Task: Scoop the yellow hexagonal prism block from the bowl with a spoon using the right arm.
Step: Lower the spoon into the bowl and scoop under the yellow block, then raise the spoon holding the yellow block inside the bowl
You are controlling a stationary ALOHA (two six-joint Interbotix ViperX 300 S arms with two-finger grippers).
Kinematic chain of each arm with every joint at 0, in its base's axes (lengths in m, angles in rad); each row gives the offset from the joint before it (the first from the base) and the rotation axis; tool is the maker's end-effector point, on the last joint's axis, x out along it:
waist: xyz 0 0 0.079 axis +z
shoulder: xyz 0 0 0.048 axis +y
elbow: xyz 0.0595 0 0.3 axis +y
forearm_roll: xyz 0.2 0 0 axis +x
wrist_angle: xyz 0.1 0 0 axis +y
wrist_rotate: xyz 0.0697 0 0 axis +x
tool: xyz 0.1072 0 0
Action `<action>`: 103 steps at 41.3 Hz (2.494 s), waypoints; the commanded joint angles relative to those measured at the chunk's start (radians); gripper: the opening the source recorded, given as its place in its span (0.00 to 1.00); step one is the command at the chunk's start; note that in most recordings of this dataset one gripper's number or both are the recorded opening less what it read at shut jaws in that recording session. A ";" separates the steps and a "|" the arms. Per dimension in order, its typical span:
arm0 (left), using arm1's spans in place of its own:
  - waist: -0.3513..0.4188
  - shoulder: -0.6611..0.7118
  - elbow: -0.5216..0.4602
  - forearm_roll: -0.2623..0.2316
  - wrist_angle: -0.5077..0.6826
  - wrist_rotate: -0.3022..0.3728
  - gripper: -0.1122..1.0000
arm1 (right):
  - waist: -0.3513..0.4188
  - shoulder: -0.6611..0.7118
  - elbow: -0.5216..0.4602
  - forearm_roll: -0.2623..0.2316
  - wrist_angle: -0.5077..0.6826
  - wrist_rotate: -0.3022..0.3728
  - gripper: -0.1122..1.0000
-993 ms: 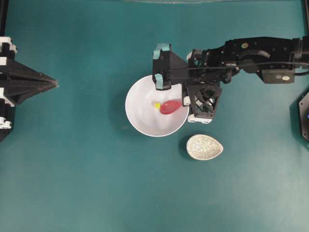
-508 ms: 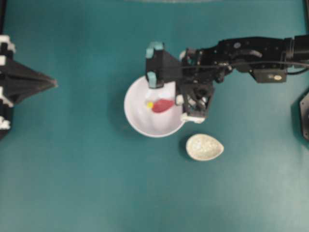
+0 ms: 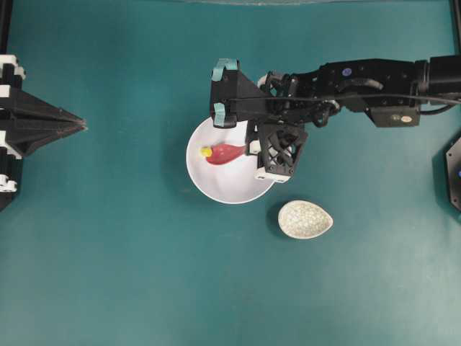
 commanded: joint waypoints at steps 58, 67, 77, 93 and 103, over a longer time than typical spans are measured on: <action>-0.002 0.006 -0.029 0.003 -0.005 -0.002 0.14 | 0.058 -0.153 0.245 0.003 -0.407 0.015 0.32; -0.002 0.005 -0.029 0.003 -0.003 -0.002 0.14 | 0.058 -0.153 0.245 0.003 -0.431 0.015 0.32; -0.002 0.006 -0.029 0.003 -0.003 -0.002 0.14 | 0.058 -0.164 0.256 0.003 -0.515 0.015 0.32; -0.002 0.006 -0.029 0.002 0.012 -0.002 0.14 | 0.058 -0.235 0.291 -0.002 -0.586 0.008 0.32; -0.002 0.006 -0.029 0.003 0.012 -0.002 0.14 | 0.058 -0.296 0.321 -0.031 -0.581 -0.021 0.32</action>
